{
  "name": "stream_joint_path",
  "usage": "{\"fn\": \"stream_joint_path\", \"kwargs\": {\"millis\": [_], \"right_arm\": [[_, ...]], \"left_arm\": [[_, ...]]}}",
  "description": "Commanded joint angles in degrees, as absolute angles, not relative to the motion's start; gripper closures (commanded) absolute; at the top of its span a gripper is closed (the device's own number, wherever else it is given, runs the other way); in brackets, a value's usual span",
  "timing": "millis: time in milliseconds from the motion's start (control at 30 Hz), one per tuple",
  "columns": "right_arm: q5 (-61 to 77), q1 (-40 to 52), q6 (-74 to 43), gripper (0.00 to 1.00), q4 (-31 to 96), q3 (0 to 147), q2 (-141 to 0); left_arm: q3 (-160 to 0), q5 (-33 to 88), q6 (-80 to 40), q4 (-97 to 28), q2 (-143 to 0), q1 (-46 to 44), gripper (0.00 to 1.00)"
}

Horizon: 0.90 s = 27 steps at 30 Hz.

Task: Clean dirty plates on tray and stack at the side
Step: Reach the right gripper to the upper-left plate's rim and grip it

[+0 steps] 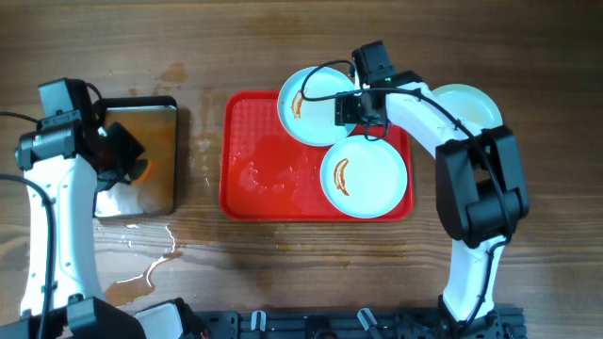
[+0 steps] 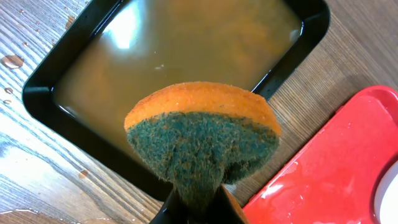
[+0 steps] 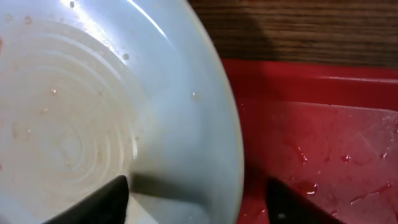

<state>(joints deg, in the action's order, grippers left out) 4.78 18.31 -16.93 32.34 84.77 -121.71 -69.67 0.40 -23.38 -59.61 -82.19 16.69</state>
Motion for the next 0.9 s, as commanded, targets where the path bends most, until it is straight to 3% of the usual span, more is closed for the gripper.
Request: {"fn": "stream_joint_path", "kwargs": {"millis": [0,33,300,567,867], "right_arm": [[9.3,18.3,-16.5,0.58,31.9,84.7,-123.2],[11.1,18.4,-16.5,0.66,31.6,84.7,-123.2],[12.8,23.0,-16.1,0.96,34.2,84.7,-123.2],[12.5,31.1,-18.1,0.96,37.8,84.7,-123.2],[8.3,34.2,-27.1,0.96,41.5,84.7,-123.2]], "left_arm": [[-69.3,1.1,-22.7,-59.4,-83.3,17.1,0.96],[-69.3,1.1,-22.7,-59.4,-83.3,17.1,0.96],[-69.3,1.1,-22.7,-59.4,-83.3,17.1,0.96],[-69.3,1.7,-22.7,-59.6,-83.3,17.0,0.96],[-69.3,14.1,-17.0,-59.4,-83.3,13.3,0.96]]}}
